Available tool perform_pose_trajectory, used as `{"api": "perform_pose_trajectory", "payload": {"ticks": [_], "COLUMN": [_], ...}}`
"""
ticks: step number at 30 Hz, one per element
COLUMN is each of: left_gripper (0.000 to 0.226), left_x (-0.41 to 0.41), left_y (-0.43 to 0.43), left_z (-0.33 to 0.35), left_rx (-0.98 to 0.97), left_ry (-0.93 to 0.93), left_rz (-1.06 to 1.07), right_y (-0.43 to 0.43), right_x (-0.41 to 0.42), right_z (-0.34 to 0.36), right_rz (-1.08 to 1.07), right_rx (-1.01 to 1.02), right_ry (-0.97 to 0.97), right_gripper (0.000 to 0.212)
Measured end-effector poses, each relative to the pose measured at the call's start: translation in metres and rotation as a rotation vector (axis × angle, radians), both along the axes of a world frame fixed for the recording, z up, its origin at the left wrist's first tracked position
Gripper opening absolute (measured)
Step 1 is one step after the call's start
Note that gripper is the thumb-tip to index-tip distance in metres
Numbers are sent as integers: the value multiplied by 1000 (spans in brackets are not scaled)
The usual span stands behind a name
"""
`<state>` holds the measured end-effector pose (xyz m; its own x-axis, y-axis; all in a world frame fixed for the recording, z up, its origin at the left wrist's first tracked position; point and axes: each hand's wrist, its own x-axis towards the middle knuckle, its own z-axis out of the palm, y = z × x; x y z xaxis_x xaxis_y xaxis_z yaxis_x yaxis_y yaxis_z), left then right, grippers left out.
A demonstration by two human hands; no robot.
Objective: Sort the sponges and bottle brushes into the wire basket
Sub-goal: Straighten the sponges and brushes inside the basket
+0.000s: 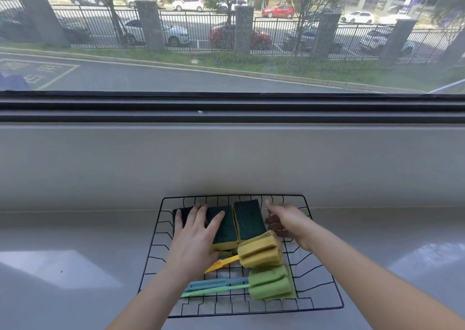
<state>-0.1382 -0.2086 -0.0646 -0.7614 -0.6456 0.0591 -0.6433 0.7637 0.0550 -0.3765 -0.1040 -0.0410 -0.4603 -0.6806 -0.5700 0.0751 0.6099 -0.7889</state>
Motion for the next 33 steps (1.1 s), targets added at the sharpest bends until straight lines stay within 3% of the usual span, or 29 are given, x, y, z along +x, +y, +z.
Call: {"api": "perform_pose_trajectory", "payload": {"ticks": [4, 8, 16, 19, 23, 29, 33], "left_gripper": [97, 94, 92, 91, 89, 92, 94], "left_x": [-3, -3, -3, -4, -5, -4, -1], "left_y": [0, -1, 0, -1, 3, 10, 14], "left_z": [1, 1, -2, -1, 0, 0, 2], "left_rx": [-28, -47, -69, -66, -59, -28, -9], "left_ry": [-27, -2, 4, 2, 8, 9, 40], "left_rz": [-11, -5, -3, 1, -3, 23, 47], "right_y": [-7, -11, -10, -10, -7, 0, 10], "right_x": [-6, -5, -9, -7, -1, -2, -5], "right_z": [-5, -6, -7, -9, -13, -12, -13], "right_rz": [5, 28, 143, 234, 253, 278, 231], "right_rx": [47, 29, 24, 34, 58, 38, 27], "right_ry": [-34, -68, -26, 74, 113, 192, 66], "right_gripper": [56, 64, 55, 55, 43, 61, 64]}}
